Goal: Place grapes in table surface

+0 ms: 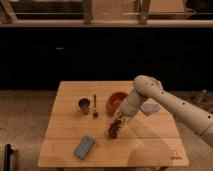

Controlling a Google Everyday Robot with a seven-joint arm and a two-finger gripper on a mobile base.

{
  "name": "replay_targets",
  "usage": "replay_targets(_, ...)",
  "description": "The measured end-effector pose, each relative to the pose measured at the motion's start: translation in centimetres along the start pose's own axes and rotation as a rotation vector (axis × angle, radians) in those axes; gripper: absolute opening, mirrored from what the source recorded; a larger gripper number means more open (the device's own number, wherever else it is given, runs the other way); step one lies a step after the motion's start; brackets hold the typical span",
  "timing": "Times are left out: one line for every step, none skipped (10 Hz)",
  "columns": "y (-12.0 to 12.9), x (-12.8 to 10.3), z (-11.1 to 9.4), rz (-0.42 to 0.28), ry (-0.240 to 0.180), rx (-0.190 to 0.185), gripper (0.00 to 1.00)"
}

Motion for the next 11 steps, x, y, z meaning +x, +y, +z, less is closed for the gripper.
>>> replay_targets(0.0, 0.2, 0.4, 0.0, 0.008, 0.002, 0.0)
replay_targets(0.1, 0.5, 0.8, 0.003, 0.012, 0.005, 0.0)
replay_targets(0.2, 0.7, 1.0, 0.005, 0.013, 0.009, 0.0)
replay_targets(0.3, 1.0, 1.2, 0.006, 0.012, 0.012, 0.0)
replay_targets(0.4, 1.5, 1.6, 0.006, 0.009, 0.015, 0.03)
replay_targets(0.6, 1.8, 1.9, 0.009, 0.007, 0.014, 0.1)
replay_targets(0.9, 2.4, 2.3, 0.02, 0.006, 0.011, 0.2)
replay_targets(1.2, 3.0, 2.6, 0.039, 0.006, 0.007, 0.32)
replay_targets(1.5, 3.3, 2.9, 0.05, 0.005, 0.0, 0.42)
replay_targets(1.7, 3.5, 3.1, 0.057, 0.004, -0.007, 0.5)
replay_targets(2.0, 3.7, 3.4, 0.066, 0.006, -0.017, 0.62)
